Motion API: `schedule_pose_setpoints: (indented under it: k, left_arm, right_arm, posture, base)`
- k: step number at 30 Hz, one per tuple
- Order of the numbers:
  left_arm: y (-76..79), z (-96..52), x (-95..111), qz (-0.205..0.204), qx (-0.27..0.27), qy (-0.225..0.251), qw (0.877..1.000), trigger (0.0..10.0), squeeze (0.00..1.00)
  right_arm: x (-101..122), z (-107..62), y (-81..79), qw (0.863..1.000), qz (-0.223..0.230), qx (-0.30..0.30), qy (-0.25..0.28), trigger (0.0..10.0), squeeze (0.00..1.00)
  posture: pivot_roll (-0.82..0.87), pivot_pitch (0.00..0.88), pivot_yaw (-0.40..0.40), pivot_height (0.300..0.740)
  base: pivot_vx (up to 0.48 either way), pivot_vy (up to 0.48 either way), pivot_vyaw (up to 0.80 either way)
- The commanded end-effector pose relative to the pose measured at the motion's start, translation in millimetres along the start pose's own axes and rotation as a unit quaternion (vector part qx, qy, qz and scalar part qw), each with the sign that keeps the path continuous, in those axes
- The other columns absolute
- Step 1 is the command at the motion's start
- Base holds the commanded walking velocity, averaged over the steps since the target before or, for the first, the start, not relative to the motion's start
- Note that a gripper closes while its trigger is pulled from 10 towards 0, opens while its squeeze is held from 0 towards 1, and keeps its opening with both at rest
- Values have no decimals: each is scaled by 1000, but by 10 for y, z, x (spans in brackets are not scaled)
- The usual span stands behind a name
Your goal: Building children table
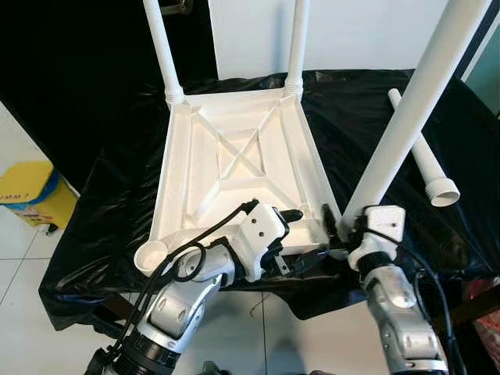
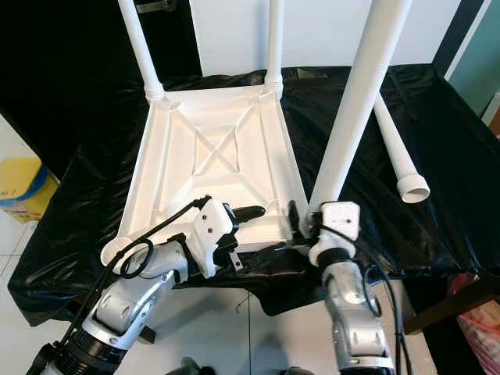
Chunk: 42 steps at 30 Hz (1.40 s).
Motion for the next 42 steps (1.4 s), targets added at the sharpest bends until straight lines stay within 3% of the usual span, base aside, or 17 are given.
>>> schedule_pose_setpoints:
  k: [1,7,9,11,13,21,22,23,24,33,34,37,38,42]
  left_arm:
    - [15,-8,-26,0,-10,-3,1000,10000,0]
    - [16,4,-41,2,-11,-6,1000,10000,0]
    - [13,13,-40,4,-11,-6,1000,10000,0]
    - [13,13,-40,4,-11,-6,1000,10000,0]
    - [11,16,-40,5,-10,-6,1000,10000,0]
    - [-2,5,-52,7,-8,-11,1000,10000,0]
    - [-5,-1,-52,7,-7,-11,1000,10000,0]
    - [-5,-1,-52,7,-7,-11,1000,10000,0]
    - [-8,-5,-53,7,-6,-12,1000,10000,0]
    - [-14,-7,-50,8,-5,-12,1000,10000,0]
    - [-15,-7,-51,8,-6,-12,1000,10000,0]
    - [-15,-8,-52,8,-6,-12,1000,10000,0]
    - [-14,-10,-53,8,-6,-13,1000,10000,0]
    - [-12,-18,-55,8,-7,-13,1000,10000,0]
  right_arm:
    - [22,19,-23,999,-2,42,-1,10000,0]
    - [43,55,-36,994,-16,108,-14,10000,0]
    - [53,76,-81,987,-23,156,-26,10000,0]
    - [53,76,-81,987,-23,156,-26,10000,0]
    - [39,110,-82,979,-37,195,-44,10000,0]
    - [6,165,-11,973,-56,216,-62,10000,0]
    - [-9,162,8,972,-58,219,-66,3804,0]
    - [-9,162,8,972,-58,219,-66,3804,0]
    - [-28,155,24,971,-61,222,-71,0,0]
    - [-124,146,112,972,-60,206,-91,0,0]
    - [-137,146,118,973,-60,204,-93,784,0]
    - [-144,145,122,973,-60,203,-95,784,0]
    - [-155,150,138,975,-58,192,-94,10000,0]
    - [-203,149,145,980,-50,166,-96,10000,0]
  posture:
    - [-83,59,38,740]
    - [-86,61,36,740]
    - [-86,60,36,740]
    - [-86,60,36,740]
    - [-81,61,35,740]
    - [-72,60,32,740]
    - [-68,60,30,740]
    - [-68,60,30,740]
    - [-67,59,30,740]
    - [-70,62,35,740]
    - [-71,63,37,740]
    - [-71,63,37,740]
    - [-70,64,38,740]
    - [-68,67,41,740]
  base:
    - [0,0,0]
    - [0,0,0]
    - [0,0,0]
    - [0,0,0]
    - [0,0,0]
    - [0,0,0]
    - [0,0,0]
    - [0,0,0]
    - [0,0,0]
    - [0,0,0]
    - [0,0,0]
    - [0,0,0]
    - [0,0,0]
    - [0,0,0]
Point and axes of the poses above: a point about 5 cm out from each wrist's last joint towards the gripper, its own z axis pointing out of the wrist towards the gripper, its own x axis along the axis of the wrist's last joint, y = z × x, the point moved 4 cm from there along z, pointing out of the wrist towards the gripper, and after that the axes turned 12 degrees about z, right-handed, at the moved point
